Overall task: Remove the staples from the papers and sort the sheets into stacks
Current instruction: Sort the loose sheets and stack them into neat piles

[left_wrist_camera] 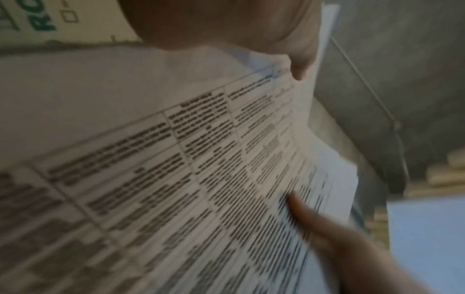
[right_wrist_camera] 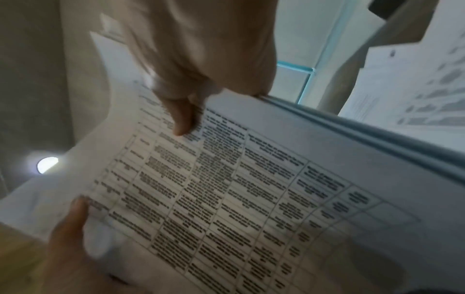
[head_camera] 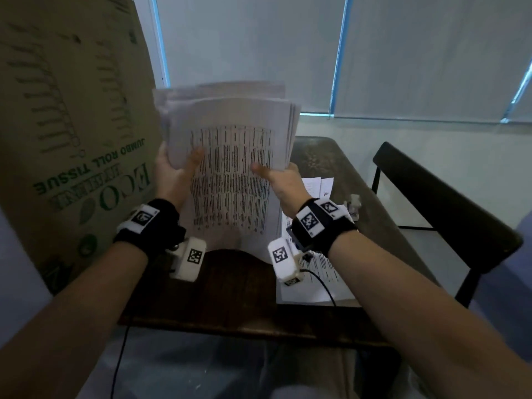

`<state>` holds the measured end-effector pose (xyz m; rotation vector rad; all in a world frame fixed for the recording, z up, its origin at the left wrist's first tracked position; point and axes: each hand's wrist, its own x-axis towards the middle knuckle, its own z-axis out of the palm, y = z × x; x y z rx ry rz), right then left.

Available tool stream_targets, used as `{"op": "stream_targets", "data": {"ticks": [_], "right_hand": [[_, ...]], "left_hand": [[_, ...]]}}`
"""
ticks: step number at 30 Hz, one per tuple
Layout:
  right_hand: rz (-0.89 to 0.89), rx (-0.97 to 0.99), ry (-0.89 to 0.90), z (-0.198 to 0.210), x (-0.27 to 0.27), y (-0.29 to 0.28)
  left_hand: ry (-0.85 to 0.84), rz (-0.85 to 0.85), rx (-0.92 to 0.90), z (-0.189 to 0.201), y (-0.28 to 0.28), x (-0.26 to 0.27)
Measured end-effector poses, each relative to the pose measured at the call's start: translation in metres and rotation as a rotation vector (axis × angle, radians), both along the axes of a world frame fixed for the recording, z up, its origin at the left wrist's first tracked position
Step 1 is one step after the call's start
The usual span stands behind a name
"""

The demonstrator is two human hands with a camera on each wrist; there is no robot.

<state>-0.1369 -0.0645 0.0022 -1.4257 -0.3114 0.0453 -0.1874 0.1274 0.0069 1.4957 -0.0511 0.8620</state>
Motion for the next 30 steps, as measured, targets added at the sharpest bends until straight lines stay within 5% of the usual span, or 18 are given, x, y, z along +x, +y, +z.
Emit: {"op": "stream_targets", "data": {"ticks": [5, 11, 16, 25, 30], "right_hand": [[0.075, 0.056, -0.101, 0.013, 0.005, 0.0], [0.045, -0.15, -0.023, -0.062, 0.01, 0.011], [-0.01, -0.037, -0.073, -0.037, 0.015, 0.006], [-0.196, 0.158, 0.01, -0.008, 0.035, -0.061], [-0.143, 0.16, -0.016, -0.014, 0.033, -0.097]], "left_hand": [[-0.101, -0.167, -0.114, 0.02, 0.026, 0.007], [0.357, -0.252, -0.004, -0.061, 0.03, 0.009], [0.268, 0.037, -0.151, -0.033, 0.014, 0.019], [0.348, -0.288, 0.007, -0.009, -0.014, 0.05], [0.277, -0.291, 0.169, -0.017, -0.048, 0.054]]}}
